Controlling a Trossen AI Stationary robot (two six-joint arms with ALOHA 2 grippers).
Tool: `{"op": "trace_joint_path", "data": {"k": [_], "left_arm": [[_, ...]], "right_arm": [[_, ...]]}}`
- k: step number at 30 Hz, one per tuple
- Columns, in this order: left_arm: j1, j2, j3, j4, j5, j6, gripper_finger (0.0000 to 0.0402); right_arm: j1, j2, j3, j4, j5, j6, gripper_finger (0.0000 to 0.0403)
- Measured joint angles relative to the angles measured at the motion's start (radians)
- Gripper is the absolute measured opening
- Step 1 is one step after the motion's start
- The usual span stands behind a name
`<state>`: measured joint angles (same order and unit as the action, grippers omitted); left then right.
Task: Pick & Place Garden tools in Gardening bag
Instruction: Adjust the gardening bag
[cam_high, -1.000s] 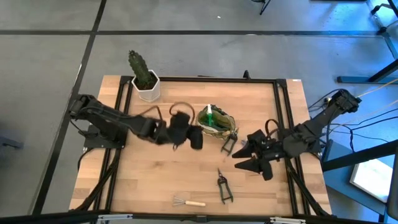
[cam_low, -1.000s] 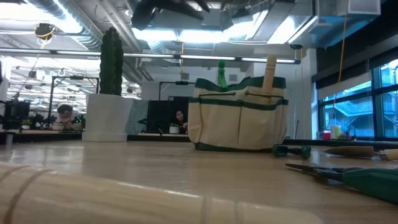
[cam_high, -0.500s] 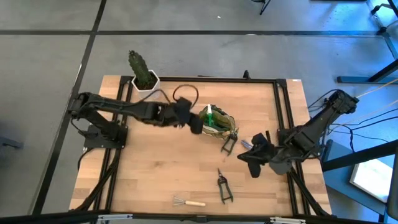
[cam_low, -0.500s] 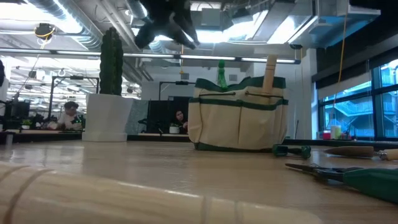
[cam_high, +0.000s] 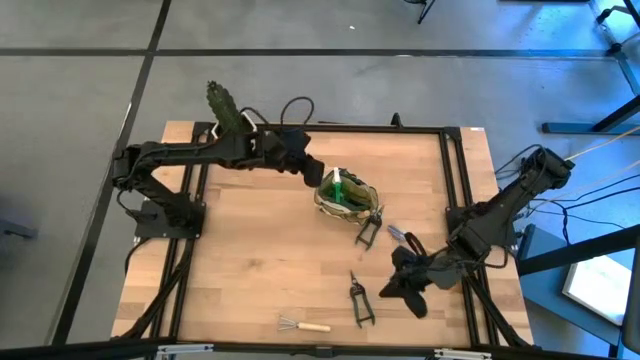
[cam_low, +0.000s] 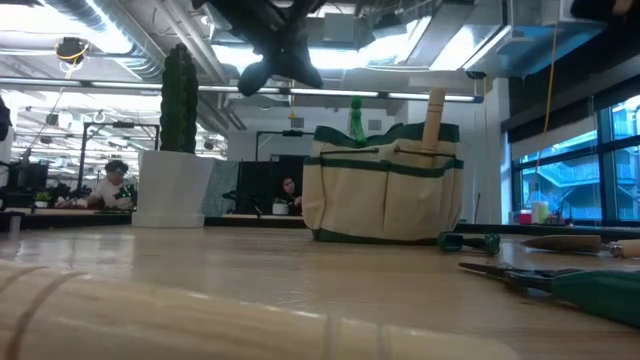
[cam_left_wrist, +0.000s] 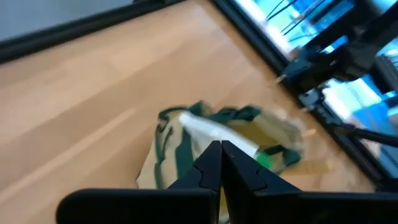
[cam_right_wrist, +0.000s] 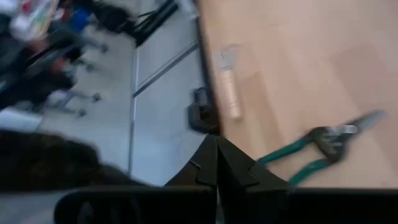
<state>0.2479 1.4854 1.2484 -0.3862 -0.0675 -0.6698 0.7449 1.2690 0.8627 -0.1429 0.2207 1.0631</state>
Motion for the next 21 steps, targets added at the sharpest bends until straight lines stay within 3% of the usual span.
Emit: {"op": "trace_joint_path", "data": {"k": [4, 10, 13, 18, 21], "left_arm": [[0.025, 0.002, -0.001, 0.000, 0.019, 0.003, 0.0001], [0.032, 0.002, -0.001, 0.002, -0.018, 0.012, 0.0004], [0.047, 0.002, -0.001, 0.011, -0.018, -0.001, 0.0001], [0.088, 0.002, -0.001, 0.010, 0.005, -0.034, 0.0003], [0.132, 0.009, -0.001, 0.022, 0.029, -0.050, 0.0001]], "right_arm": [[-0.005, 0.000, -0.004, -0.017, -0.015, -0.065, 0.0001], [-0.077, -0.028, -0.028, -0.005, -0.117, -0.087, 0.0001], [-0.077, -0.122, -0.145, 0.118, -0.101, -0.149, 0.0000], [-0.120, -0.309, -0.455, 0.433, -0.067, -0.082, 0.0000], [-0.160, -0.418, -0.539, 0.429, -0.053, -0.093, 0.0000]]}}
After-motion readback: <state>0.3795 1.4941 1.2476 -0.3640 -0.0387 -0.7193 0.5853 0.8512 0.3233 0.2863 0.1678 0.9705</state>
